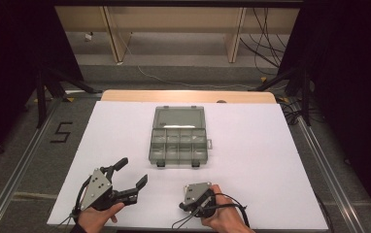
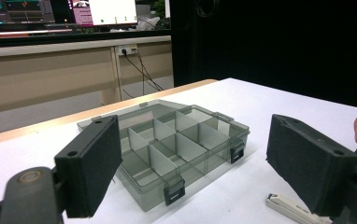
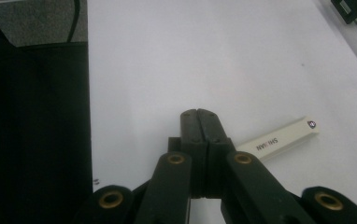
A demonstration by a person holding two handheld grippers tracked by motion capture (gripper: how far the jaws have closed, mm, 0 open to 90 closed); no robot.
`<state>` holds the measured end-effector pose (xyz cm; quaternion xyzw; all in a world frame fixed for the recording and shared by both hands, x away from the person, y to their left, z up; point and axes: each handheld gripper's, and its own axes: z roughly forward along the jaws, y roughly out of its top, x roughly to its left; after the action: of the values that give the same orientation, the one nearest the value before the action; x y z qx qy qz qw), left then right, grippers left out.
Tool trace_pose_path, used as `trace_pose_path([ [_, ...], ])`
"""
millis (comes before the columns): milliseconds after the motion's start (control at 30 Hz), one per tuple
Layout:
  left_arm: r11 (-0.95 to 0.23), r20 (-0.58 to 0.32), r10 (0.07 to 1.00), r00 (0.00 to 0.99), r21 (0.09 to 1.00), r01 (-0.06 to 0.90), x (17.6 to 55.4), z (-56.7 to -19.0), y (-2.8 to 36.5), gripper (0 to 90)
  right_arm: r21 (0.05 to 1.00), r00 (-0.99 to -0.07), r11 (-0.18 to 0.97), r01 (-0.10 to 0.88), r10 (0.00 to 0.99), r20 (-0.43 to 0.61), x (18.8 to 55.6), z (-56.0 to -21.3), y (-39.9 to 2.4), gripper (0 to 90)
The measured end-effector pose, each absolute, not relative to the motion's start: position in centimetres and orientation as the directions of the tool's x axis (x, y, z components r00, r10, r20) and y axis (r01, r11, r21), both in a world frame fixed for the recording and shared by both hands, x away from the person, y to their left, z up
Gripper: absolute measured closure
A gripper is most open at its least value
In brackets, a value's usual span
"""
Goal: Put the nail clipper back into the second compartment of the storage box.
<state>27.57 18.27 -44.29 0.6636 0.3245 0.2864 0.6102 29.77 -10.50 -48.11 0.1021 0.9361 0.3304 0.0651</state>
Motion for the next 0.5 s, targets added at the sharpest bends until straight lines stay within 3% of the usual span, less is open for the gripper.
trace_pose_path([
  [500, -0.037, -0.021, 0.782, 0.623, 0.996, 0.079, 27.5, -44.2, 18.3, 17.4, 0.592, -0.954, 0.786, 0.177, 0.285, -0.092, 30.6, -47.7, -12.3, 90.0],
])
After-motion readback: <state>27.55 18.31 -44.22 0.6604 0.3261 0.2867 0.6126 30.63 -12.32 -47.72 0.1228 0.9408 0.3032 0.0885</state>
